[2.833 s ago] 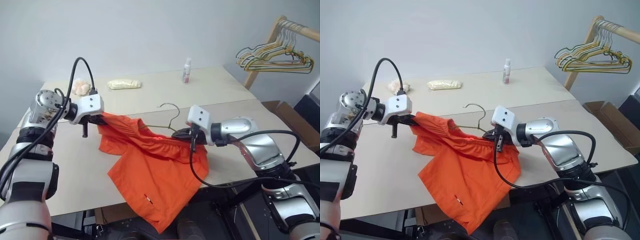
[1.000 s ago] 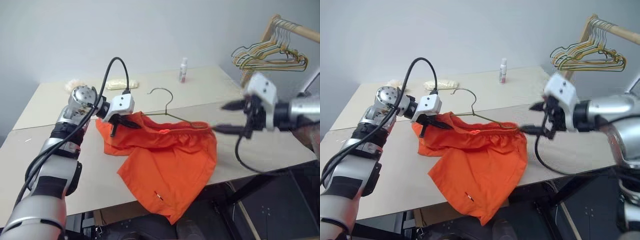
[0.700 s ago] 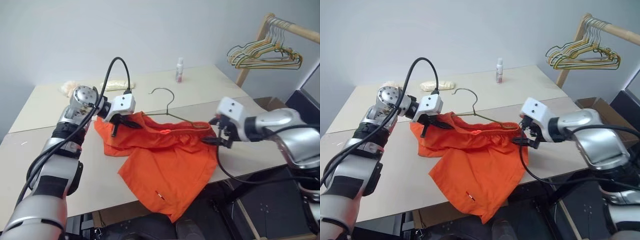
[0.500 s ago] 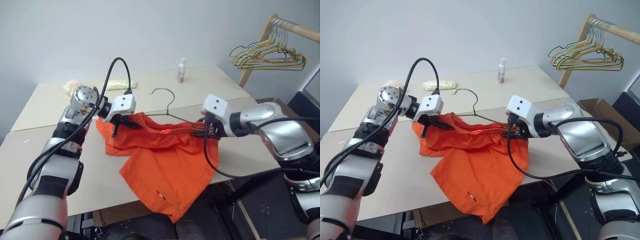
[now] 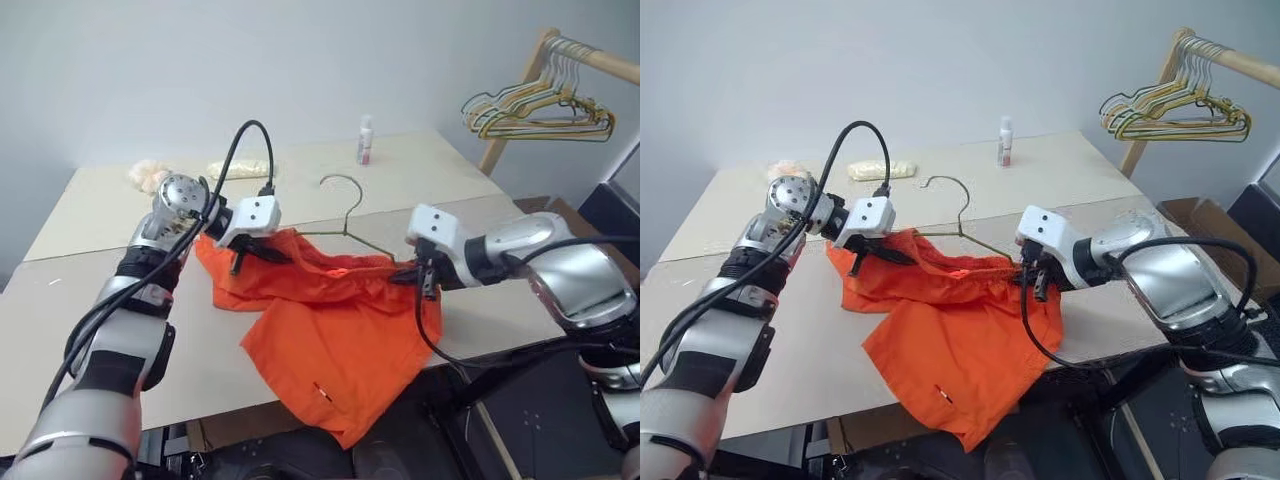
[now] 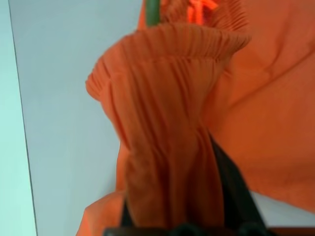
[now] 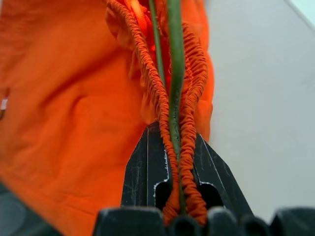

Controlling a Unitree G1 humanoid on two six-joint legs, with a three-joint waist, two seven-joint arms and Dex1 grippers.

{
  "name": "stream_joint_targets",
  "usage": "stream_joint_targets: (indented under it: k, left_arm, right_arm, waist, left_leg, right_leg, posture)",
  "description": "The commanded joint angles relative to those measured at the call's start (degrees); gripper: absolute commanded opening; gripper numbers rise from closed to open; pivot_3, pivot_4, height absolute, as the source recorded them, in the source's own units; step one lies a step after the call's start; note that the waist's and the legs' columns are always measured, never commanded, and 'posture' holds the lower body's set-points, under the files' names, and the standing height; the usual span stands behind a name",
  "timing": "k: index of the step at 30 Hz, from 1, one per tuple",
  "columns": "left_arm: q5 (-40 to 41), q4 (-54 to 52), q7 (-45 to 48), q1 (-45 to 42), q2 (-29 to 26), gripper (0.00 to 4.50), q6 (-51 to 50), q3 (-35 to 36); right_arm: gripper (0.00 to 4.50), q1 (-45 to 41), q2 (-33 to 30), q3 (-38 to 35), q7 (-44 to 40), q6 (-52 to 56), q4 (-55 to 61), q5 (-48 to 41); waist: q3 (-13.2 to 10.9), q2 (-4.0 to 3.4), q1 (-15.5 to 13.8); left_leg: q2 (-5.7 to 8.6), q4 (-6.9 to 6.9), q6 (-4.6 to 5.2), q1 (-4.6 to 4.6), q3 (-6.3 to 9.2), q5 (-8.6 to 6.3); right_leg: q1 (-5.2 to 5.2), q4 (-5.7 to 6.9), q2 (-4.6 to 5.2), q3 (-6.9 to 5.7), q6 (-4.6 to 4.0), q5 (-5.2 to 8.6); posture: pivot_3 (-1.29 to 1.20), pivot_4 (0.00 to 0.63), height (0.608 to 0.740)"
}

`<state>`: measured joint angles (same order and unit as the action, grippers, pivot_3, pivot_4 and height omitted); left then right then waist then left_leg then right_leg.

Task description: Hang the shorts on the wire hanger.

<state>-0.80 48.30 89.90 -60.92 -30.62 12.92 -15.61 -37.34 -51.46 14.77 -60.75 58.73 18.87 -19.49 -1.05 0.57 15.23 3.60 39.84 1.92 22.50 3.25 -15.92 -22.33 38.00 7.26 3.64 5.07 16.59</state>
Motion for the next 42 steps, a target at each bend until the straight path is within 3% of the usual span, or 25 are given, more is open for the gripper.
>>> stream_joint_targets:
  k: [1, 8, 12, 16, 23, 28, 35, 42]
  left_arm:
    - [3.8, 0.7, 0.9, -2.1, -0.1, 1.94, -0.4, 3.9]
    - [9.8, 2.4, -13.9, -5.2, 3.3, 4.25, -5.0, 14.4]
    - [17.6, -6.2, -18.9, -3.2, 5.4, 4.25, -17.0, 20.6]
    - [24.9, -22.4, -19.4, 3.5, 5.9, 4.25, -30.2, 21.6]
    - [38.7, -46.1, -30.7, 11.7, 10.5, 4.25, -49.7, 23.4]
    - [42.3, -52.5, -36.0, 13.7, 13.1, 4.25, -52.8, 23.2]
    - [42.4, -52.8, -36.8, 14.3, 12.8, 4.25, -51.7, 21.9]
    - [41.9, -53.1, -36.5, 14.9, 12.6, 4.25, -50.7, 20.9]
  right_arm:
    - [0.05, 4.2, -2.1, -8.1, 2.1, 5.5, 6.3, -4.1]
    - [0.05, 17.8, 3.4, -27.6, 11.4, 22.5, 17.8, -10.9]
    - [0.05, 24.1, 8.2, -39.5, 17.2, 31.4, 21.4, -9.8]
    - [0.05, 27.4, 12.0, -49.6, 22.7, 33.8, 21.5, -9.1]
    - [0.05, 24.5, 14.7, -62.6, 38.0, 33.8, 15.1, -9.0]
    - [0.05, 16.1, 13.0, -68.3, 50.4, 33.8, 8.3, -12.5]
    - [0.05, -0.1, 9.2, -76.9, 74.0, 33.8, -9.5, -18.1]
    - [0.05, -9.7, 1.3, -79.4, 84.6, 33.8, -24.8, -20.9]
  waist:
    - [0.0, 0.00, 0.1]
    - [0.0, 0.02, 0.3]
    - [0.0, 0.03, 0.4]
    - [0.1, -0.03, 1.3]
    - [0.1, -0.14, 1.7]
    - [0.5, -0.73, 2.5]
    - [0.6, -0.95, 4.3]
    - [0.6, -0.98, 4.3]
  left_leg:
    - [0.01, 0.01, 0.01, 0.02, 0.02, 0.00]
    - [-0.05, 0.00, 0.01, -0.01, 0.05, -0.01]
    - [-0.02, 0.01, 0.01, -0.03, 0.04, -0.01]
    - [-0.05, -0.04, 0.02, -0.07, 0.04, -0.02]
    - [-0.08, -0.04, 0.02, -0.22, -0.02, -0.01]
    - [-0.07, -0.07, 0.02, -0.26, -0.11, -0.01]
    - [-0.21, -0.23, 0.02, -0.72, -0.15, -0.01]
    - [-0.21, -0.35, 0.27, -1.39, -0.27, -0.15]
  right_leg:
    - [-0.02, -0.01, 0.03, -0.03, 0.00, 0.00]
    - [0.02, -0.03, 0.02, -0.03, 0.00, 0.00]
    - [0.06, 0.01, 0.05, 0.00, 0.01, 0.00]
    - [0.05, 0.08, 0.03, 0.08, 0.01, 0.00]
    - [0.15, 0.02, -0.03, 0.22, 0.01, 0.00]
    - [0.24, -0.02, -0.02, 0.28, 0.00, 0.00]
    - [0.93, -0.40, -0.21, 0.27, 0.00, 0.00]
    - [1.95, -1.08, -0.20, 0.24, 0.03, 0.03]
  posture:
    - [-0.31, 0.000, 0.740]
    - [-0.32, 0.000, 0.740]
    - [-0.33, 0.006, 0.740]
    - [-0.35, 0.011, 0.740]
    - [-0.36, 0.003, 0.740]
    - [-0.37, 0.000, 0.740]
    - [-0.37, 0.000, 0.740]
    - [-0.36, 0.000, 0.740]
